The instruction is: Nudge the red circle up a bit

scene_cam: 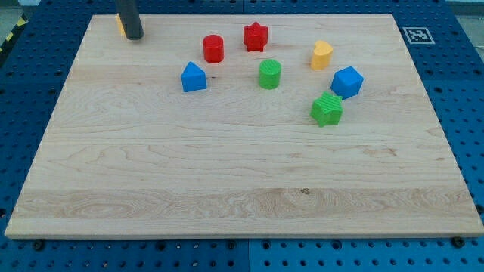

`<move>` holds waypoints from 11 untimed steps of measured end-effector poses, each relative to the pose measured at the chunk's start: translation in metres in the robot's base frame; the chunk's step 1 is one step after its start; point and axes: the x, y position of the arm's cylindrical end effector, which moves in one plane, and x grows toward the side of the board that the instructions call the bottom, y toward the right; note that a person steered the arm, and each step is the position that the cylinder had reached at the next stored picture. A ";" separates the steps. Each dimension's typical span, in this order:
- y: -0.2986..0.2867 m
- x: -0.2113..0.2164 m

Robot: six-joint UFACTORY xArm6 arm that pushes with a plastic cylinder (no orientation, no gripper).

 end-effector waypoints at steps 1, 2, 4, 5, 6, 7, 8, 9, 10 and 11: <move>0.008 0.009; 0.032 0.037; 0.038 0.056; 0.038 0.062; 0.038 0.070; 0.038 0.079; 0.038 0.088; 0.038 0.090; 0.042 0.090; 0.067 0.089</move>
